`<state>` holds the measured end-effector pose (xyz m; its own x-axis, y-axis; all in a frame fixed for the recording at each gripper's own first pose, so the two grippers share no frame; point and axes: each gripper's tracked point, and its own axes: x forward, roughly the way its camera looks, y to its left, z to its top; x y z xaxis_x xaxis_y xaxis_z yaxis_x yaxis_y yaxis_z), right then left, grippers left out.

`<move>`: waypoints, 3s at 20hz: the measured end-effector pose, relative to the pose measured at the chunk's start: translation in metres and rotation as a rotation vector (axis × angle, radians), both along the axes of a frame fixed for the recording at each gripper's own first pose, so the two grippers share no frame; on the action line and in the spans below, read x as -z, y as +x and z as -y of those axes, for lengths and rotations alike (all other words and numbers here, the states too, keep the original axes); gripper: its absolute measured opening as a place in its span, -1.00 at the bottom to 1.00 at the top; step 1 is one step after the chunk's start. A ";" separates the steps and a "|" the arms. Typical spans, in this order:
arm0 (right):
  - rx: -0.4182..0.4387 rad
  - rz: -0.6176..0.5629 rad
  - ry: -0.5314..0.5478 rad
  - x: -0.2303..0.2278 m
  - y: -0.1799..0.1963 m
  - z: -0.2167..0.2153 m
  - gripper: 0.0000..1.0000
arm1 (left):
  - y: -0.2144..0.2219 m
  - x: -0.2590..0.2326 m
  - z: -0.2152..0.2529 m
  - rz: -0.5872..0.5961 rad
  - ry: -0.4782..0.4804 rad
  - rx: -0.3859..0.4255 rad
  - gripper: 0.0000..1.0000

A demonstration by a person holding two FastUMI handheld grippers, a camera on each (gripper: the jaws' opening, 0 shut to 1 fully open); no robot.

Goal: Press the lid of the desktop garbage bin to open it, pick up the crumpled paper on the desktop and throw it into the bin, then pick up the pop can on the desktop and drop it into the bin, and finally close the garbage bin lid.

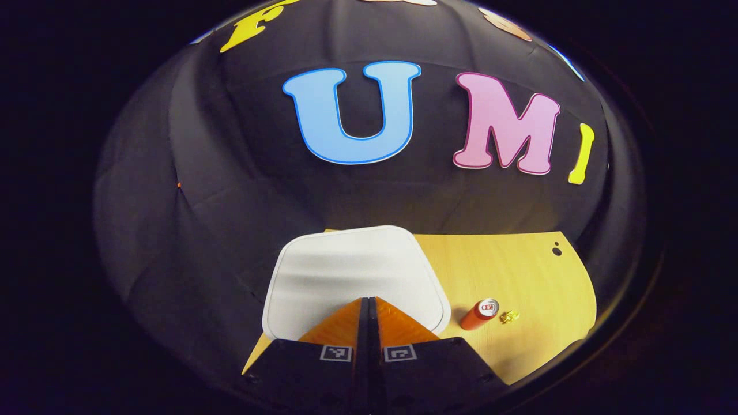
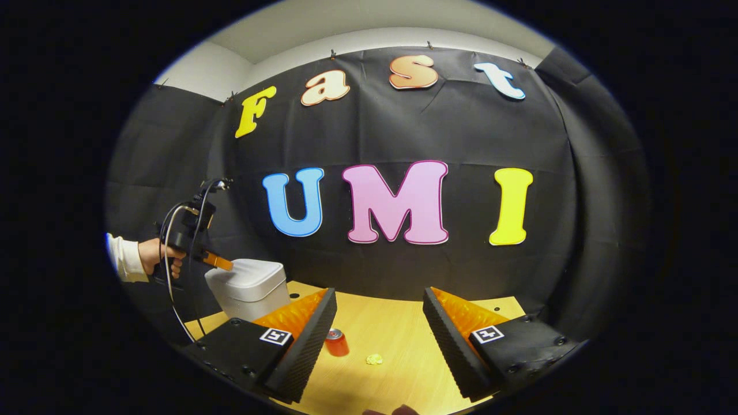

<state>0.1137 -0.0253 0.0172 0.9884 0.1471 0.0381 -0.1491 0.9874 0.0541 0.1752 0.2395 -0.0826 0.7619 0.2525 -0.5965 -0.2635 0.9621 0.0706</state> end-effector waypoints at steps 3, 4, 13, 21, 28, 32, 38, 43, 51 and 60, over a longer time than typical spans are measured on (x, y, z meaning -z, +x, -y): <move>0.039 0.020 -0.008 -0.008 0.004 -0.006 0.93 | 0.005 0.017 -0.020 -0.040 0.013 -0.013 -0.87; 0.045 0.009 -0.014 -0.002 0.005 -0.008 0.94 | -0.003 0.017 -0.022 -0.048 0.001 -0.031 -0.87; 0.059 -0.035 -0.030 0.007 0.015 -0.024 0.94 | 0.003 -0.005 -0.007 0.031 0.138 0.040 -0.82; 0.053 -0.076 -0.047 0.026 0.021 -0.034 0.93 | 0.009 -0.093 -0.007 0.287 0.323 0.091 -0.19; 0.008 -0.128 -0.079 0.049 0.040 -0.045 0.94 | -0.039 -0.163 0.020 0.527 0.324 0.085 0.92; -0.054 -0.225 -0.105 0.090 0.060 -0.053 0.93 | -0.071 -0.165 0.037 0.551 0.272 0.090 0.92; -0.125 -0.534 -0.196 0.218 0.123 -0.055 0.94 | -0.127 -0.161 0.053 0.571 0.270 0.081 0.92; -0.188 -0.818 -0.213 0.320 0.147 -0.055 0.96 | -0.148 -0.138 0.045 0.501 0.258 0.013 0.92; -0.147 -0.948 -0.228 0.397 0.176 -0.048 0.92 | -0.167 -0.115 0.017 0.415 0.264 -0.130 0.93; -0.169 -0.827 -0.228 0.339 0.177 -0.051 -0.34 | -0.153 -0.112 0.027 0.426 0.264 -0.099 0.93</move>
<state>0.2903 0.0253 -0.3214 0.6500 0.2111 -0.7300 -0.2953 0.9553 0.0133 0.0224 0.2128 0.0296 0.8885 0.4355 -0.1449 -0.4103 0.8951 0.1743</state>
